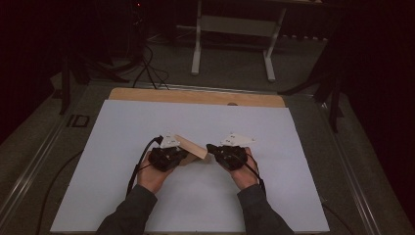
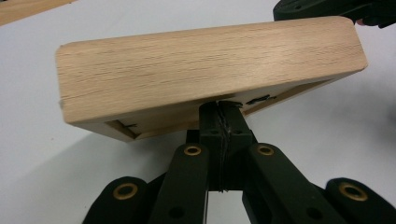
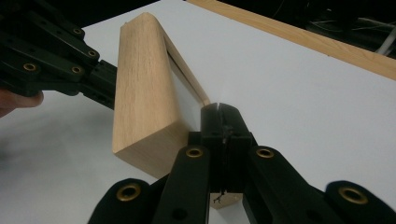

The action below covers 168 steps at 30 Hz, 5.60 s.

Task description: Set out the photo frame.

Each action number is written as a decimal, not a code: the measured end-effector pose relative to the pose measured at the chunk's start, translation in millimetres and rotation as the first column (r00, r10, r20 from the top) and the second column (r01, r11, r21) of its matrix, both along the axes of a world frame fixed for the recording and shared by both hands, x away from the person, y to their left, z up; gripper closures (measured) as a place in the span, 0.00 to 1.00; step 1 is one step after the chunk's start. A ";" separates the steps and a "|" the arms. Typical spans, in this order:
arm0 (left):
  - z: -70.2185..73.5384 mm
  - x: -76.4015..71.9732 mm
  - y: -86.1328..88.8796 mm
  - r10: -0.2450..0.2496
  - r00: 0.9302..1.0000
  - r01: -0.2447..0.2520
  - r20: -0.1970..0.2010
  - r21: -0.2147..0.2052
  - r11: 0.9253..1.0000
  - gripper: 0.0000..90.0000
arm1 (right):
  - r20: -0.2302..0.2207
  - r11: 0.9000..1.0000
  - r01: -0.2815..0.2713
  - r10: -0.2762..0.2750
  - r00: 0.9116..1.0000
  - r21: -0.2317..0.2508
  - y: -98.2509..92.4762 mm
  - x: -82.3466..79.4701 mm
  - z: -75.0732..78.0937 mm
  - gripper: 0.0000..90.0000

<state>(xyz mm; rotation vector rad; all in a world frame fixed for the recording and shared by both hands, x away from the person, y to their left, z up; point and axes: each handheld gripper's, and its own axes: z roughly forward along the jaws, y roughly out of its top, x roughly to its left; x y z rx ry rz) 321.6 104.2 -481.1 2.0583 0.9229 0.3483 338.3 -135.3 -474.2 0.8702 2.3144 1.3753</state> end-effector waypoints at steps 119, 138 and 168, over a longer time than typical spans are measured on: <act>0.3 19.9 8.3 0.065 0.998 -0.066 -0.010 -0.041 0.997 0.93 | 0.039 0.986 -0.145 0.148 0.988 -0.080 32.8 -28.0 2.8 0.97; 20.4 -2.8 25.4 0.149 0.986 -0.144 0.075 -0.066 0.987 0.64 | 0.035 0.996 -0.069 0.071 0.997 -0.064 10.4 -24.6 6.2 0.75; 26.4 -11.7 -4.4 0.126 0.992 -0.122 0.026 -0.123 0.985 0.36 | 0.035 0.999 -0.015 0.017 0.999 -0.034 -5.2 -21.7 6.6 0.67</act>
